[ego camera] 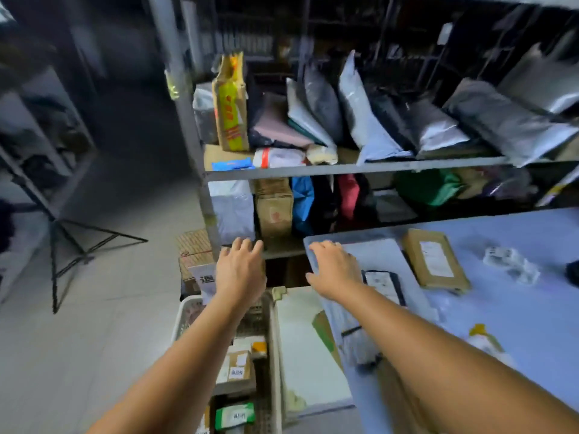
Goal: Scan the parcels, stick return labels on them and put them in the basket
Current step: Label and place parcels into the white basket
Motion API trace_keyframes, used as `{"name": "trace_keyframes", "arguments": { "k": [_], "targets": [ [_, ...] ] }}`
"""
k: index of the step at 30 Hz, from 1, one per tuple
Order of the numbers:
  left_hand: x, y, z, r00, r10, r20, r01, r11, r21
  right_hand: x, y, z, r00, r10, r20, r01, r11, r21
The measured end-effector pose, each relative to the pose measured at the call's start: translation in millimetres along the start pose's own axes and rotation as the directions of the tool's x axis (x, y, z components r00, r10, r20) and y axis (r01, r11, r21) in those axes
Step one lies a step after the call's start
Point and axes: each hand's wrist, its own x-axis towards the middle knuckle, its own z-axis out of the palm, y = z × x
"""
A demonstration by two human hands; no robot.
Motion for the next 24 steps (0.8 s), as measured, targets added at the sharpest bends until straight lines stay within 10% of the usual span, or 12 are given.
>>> {"name": "trace_keyframes", "arguments": {
  "k": [13,19,24],
  "targets": [
    [-66,290,-51,0.998,-0.055,-0.033,0.053,0.996,-0.078,-141,275,-95,0.995,0.093,-0.040,-0.084,0.979,0.188],
    [-112,329,-12,0.900,-0.355,0.253,0.416,0.872,-0.258,-187,337,-51,0.981,0.138,0.136,-0.184,0.885,0.427],
    [-137,337,30,0.720,-0.390,0.574,0.676,0.581,-0.453,-197,355,-12,0.927,0.185,0.327,-0.326,0.829,0.454]
  ]
}}
